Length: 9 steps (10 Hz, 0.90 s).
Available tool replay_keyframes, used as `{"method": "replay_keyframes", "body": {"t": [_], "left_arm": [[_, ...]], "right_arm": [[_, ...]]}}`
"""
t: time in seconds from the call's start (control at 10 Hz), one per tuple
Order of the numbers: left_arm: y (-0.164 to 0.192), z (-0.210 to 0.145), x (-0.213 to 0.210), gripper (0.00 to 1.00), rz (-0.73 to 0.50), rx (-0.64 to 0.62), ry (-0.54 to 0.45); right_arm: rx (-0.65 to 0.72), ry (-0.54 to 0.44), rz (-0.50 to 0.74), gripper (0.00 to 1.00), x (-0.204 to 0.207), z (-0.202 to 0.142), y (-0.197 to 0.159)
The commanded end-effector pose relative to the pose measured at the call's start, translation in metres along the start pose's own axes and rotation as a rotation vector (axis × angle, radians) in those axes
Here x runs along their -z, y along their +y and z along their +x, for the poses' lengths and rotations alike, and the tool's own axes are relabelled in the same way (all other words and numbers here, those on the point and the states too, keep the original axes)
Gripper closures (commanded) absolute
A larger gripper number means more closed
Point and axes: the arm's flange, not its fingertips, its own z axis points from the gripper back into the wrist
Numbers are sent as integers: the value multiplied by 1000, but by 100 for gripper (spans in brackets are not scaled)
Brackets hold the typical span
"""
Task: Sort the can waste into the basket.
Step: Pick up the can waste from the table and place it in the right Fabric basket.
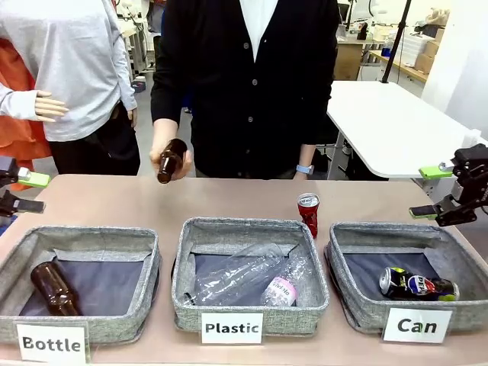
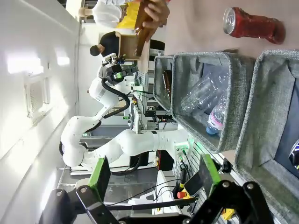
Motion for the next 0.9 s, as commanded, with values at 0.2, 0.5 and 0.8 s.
{"method": "replay_keyframes", "body": {"t": [0.2, 0.5, 0.8], "left_arm": [[0, 0, 0, 0, 0, 0, 0], [3, -14, -155, 0, 147, 63, -258], [10, -59, -220, 0, 234, 110, -294]], "right_arm": [[-3, 4, -4, 0, -1, -1, 0], [-3, 4, -4, 0, -1, -1, 0], [-432, -88, -239, 0, 10, 32, 9]]}}
